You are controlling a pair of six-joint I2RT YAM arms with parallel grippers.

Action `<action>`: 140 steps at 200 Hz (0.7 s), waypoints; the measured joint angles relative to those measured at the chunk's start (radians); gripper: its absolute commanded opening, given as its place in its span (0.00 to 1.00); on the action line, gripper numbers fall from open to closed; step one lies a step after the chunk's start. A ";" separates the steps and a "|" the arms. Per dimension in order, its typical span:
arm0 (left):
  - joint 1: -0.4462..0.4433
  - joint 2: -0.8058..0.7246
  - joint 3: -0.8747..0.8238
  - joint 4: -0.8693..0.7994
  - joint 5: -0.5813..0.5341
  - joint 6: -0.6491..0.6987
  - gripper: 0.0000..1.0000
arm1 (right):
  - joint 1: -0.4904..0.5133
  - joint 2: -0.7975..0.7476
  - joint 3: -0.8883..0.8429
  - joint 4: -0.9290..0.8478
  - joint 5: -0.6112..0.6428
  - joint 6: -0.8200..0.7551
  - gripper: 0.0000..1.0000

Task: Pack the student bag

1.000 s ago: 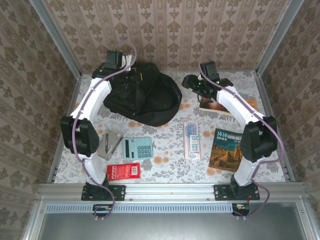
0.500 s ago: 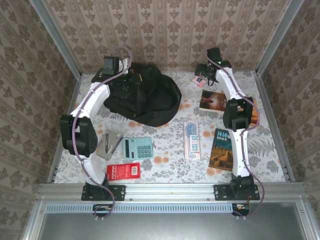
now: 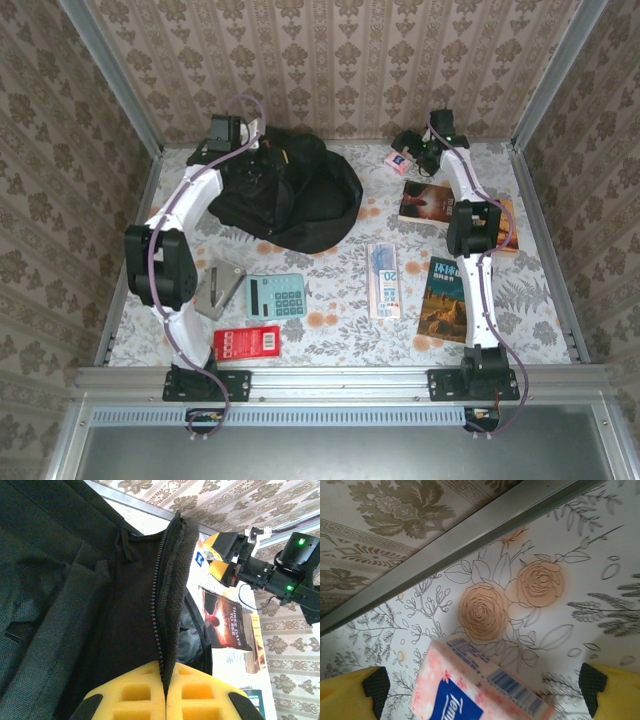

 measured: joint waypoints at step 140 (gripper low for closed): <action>0.021 0.010 0.000 0.018 0.051 -0.022 0.00 | 0.004 0.089 0.064 0.183 -0.227 0.143 0.85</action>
